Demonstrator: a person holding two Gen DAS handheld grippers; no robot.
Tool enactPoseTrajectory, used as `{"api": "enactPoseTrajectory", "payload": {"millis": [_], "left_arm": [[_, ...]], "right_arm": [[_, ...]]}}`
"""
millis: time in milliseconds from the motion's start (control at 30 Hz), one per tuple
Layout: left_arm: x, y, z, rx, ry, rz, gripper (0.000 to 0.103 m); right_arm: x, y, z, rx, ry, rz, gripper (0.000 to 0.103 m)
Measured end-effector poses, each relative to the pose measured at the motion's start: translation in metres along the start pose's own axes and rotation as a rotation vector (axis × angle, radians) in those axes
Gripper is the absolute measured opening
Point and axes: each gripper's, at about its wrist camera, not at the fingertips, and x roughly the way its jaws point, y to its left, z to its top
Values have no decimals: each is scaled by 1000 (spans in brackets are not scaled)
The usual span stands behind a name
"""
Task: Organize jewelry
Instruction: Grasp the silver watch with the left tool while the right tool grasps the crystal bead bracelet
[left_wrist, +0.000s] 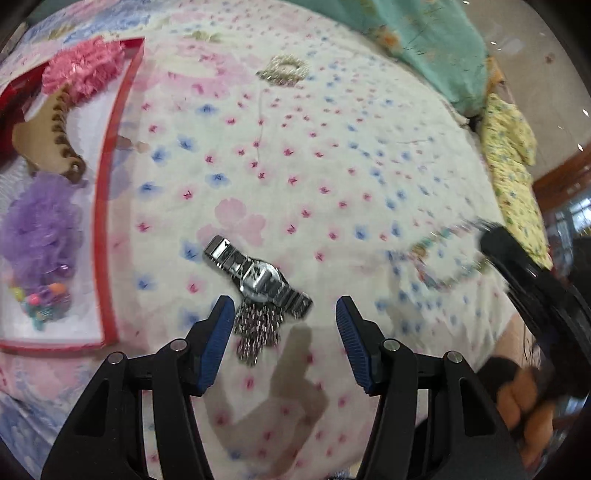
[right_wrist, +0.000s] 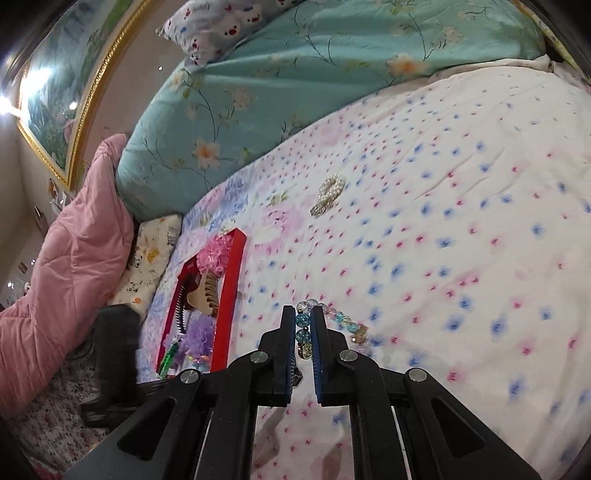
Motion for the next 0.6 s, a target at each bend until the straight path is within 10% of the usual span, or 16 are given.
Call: {"api": "enactPoseTrajectory", "payload": {"millis": [600], "left_arm": [[23,-14,-7,81,-44,103,30]], "right_arm": [[-9,-19,-7,13,7,89,7]]}}
